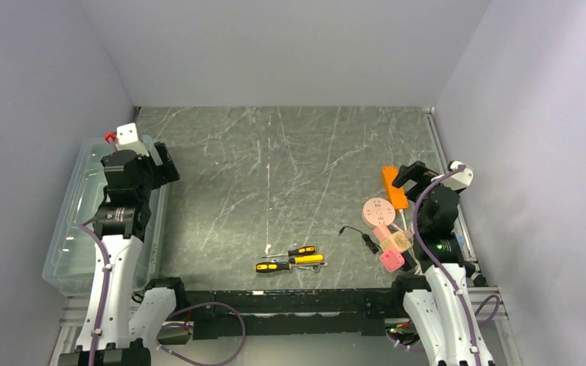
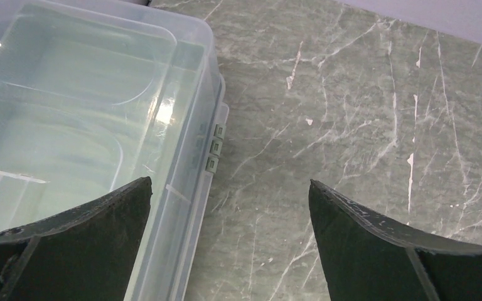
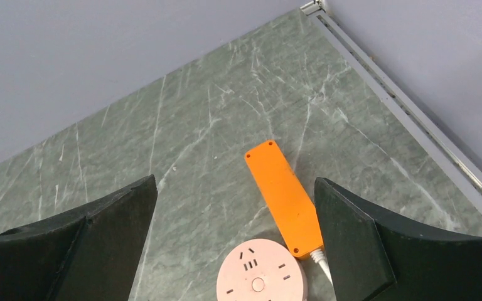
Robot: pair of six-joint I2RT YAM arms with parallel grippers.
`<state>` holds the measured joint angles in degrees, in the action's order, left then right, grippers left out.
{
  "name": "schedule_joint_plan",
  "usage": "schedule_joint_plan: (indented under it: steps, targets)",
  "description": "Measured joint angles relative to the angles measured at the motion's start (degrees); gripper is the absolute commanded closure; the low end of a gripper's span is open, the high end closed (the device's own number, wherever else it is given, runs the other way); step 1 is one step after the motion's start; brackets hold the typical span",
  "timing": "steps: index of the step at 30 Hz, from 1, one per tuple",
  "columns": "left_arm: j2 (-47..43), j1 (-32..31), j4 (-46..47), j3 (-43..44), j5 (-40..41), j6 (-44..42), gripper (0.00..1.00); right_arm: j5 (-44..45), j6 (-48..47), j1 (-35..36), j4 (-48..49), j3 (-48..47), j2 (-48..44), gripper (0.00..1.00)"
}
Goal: Pull the plug off the socket
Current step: Move the socket to the center of the board.
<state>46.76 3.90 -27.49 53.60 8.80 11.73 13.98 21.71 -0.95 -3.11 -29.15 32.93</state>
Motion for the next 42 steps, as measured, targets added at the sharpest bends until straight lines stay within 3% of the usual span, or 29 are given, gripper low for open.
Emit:
schedule_joint_plan:
  steps: [15, 23, 27, 35, 42]
  targets:
    - [-1.7, 0.0, -0.9, -1.2, 0.4, 1.3, 0.01, -0.9, 2.6, 0.0, -6.4, -3.2, 4.6, 0.01]
    - [-0.9, 0.0, -0.2, -2.9, -2.0, 0.4, 0.01, -7.5, 9.5, -2.6, -14.4, -4.3, 16.3, 0.07]
    - [1.1, 0.0, -0.2, -2.9, -4.3, -0.3, 0.01, -9.2, 10.7, -5.7, -15.0, -4.3, 21.4, 0.04]
    - [2.2, -0.2, -0.2, -2.9, -8.4, -0.8, 0.01, -13.3, 9.1, -12.9, -14.4, -6.2, 35.4, 0.01]
    - [2.7, -1.1, -0.2, -2.9, -10.1, -1.6, 0.01, -19.1, 4.6, -14.5, -12.5, -11.9, 47.0, 0.09]
